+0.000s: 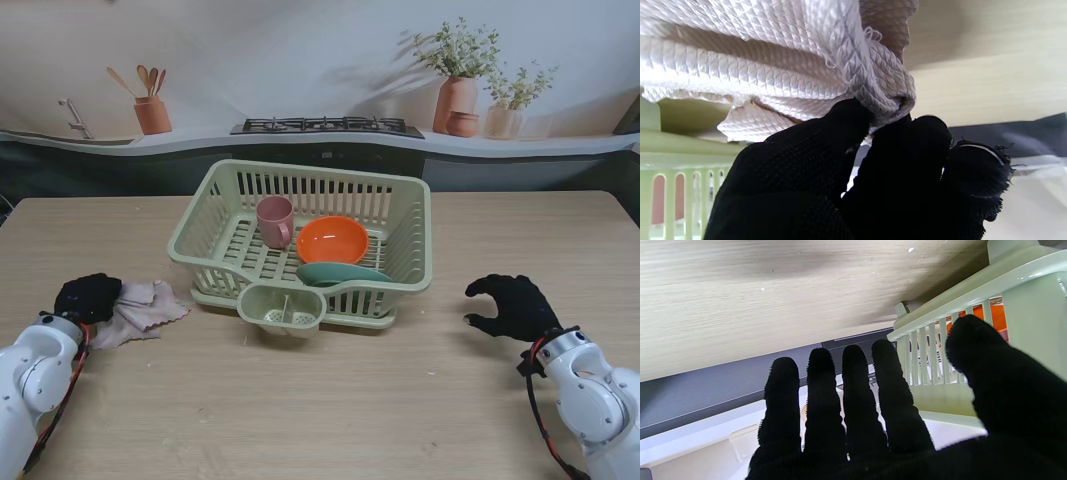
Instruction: Clear dishes and wipe the table
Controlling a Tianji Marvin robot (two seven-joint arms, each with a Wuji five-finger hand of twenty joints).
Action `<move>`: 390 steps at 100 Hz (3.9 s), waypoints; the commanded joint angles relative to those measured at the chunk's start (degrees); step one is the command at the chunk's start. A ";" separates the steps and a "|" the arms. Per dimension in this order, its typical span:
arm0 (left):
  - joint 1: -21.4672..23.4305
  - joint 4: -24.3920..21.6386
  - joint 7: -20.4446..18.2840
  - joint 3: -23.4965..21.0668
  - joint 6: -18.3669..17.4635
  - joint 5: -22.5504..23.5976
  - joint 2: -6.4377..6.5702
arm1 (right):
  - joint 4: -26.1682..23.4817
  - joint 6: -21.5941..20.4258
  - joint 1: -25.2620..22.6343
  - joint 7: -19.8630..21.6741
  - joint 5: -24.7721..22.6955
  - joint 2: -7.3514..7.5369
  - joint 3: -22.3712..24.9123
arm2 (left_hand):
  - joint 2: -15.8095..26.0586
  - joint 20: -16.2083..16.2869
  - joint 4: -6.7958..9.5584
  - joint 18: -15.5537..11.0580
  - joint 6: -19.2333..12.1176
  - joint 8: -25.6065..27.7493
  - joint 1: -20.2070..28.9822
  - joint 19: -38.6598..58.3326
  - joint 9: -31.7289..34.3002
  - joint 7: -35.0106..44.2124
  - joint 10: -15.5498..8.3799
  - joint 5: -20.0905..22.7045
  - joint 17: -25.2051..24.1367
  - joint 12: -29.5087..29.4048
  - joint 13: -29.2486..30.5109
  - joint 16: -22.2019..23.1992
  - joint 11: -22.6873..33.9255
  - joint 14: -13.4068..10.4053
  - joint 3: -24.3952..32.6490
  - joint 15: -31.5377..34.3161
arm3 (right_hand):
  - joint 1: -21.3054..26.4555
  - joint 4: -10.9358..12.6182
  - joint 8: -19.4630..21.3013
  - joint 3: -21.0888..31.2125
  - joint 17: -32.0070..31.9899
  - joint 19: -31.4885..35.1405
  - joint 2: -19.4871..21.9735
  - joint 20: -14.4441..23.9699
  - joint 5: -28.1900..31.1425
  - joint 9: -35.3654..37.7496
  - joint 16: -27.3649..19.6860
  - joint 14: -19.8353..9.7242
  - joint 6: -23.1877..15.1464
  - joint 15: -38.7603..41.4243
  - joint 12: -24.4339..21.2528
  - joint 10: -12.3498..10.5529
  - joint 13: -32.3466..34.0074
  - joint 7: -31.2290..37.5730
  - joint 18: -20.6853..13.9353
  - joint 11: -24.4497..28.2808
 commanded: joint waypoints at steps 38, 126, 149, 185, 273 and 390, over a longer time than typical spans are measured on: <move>19.97 -10.11 5.58 -10.17 2.56 2.15 -1.39 | -0.37 -1.32 -0.68 0.52 -0.18 -0.05 0.86 | 1.27 0.95 2.54 2.48 -5.48 1.08 3.73 1.45 1.36 2.89 2.32 4.53 1.15 -0.95 0.75 0.38 -0.42 5.33 2.57 0.01 | -1.29 1.84 0.09 -0.22 -0.67 -0.93 1.14 -0.28 0.84 -0.64 -0.16 -0.20 -0.16 -0.81 -0.32 -0.14 -0.30 -0.42 0.60 -0.41; -6.99 10.44 7.60 8.65 4.03 -5.74 -0.79 | -0.38 -0.89 -0.61 0.40 -0.86 0.01 0.93 | 1.41 0.63 2.28 2.48 -4.59 -1.05 3.05 0.84 -0.48 -0.23 2.39 3.80 0.24 -0.56 -1.05 -0.12 -0.61 5.22 2.53 -0.94 | -1.28 1.84 0.10 -0.17 -0.66 -0.91 1.17 -0.33 0.91 -0.66 -0.16 -0.26 -0.22 -0.77 -0.33 -0.02 -0.26 -0.42 0.56 -0.43; -14.35 18.20 10.86 14.41 3.64 -7.12 -0.48 | -0.38 -0.38 -0.59 0.23 -1.12 0.01 0.86 | 1.72 -0.20 2.11 2.48 -4.61 -1.53 2.98 -0.90 -1.25 -0.45 2.07 3.39 -1.33 -0.30 -1.99 -0.88 -0.84 4.66 2.49 -1.63 | -1.30 1.84 0.10 -0.16 -0.71 -0.90 1.21 -0.34 0.98 -0.64 -0.15 -0.21 -0.20 -0.75 -0.33 -0.09 -0.24 -0.42 0.60 -0.42; -11.15 14.28 10.51 9.82 1.38 -6.90 -0.74 | -0.43 -0.61 -0.91 0.14 -1.25 0.01 1.05 | 1.37 5.12 1.97 2.48 -6.11 -5.40 -1.58 -20.42 -15.95 -12.83 -3.22 -2.55 -28.57 -4.40 -20.54 -10.38 -7.58 4.71 2.17 -16.94 | -1.33 1.84 0.11 -0.25 -0.72 -0.95 1.16 -0.35 1.02 -0.65 -0.16 -0.21 -0.24 -0.78 -0.34 -0.04 -0.21 -0.45 0.58 -0.47; -1.91 2.15 11.06 -3.28 -10.45 -5.82 -1.55 | -0.36 -0.79 -0.89 0.50 -0.29 -0.06 0.86 | 2.07 -16.10 4.73 -10.08 -4.43 -10.57 -19.37 -38.14 -41.30 -29.87 -11.30 -17.57 -55.01 -13.75 -48.57 -21.34 -13.30 -6.28 8.71 -39.23 | -1.48 1.88 0.13 -0.55 -0.77 -1.03 1.16 -0.31 1.15 -0.61 -0.18 -0.27 -0.26 -0.91 -0.35 -0.05 -0.31 -0.54 0.47 -0.56; 21.97 -24.78 -4.96 -12.00 -13.57 -21.68 -4.62 | -2.35 -0.81 -3.43 4.12 2.54 0.08 -0.53 | 10.45 -2.00 5.34 -1.36 -4.19 -0.89 -20.91 -18.64 -22.56 -18.27 -5.24 -6.98 -41.76 -10.18 -31.52 -13.21 -7.35 4.24 -3.81 -22.65 | -1.76 1.85 0.21 -2.04 -0.73 -0.56 0.38 -0.09 -0.69 -2.01 0.42 -0.15 0.64 0.40 0.12 0.05 -1.09 -0.65 0.08 0.49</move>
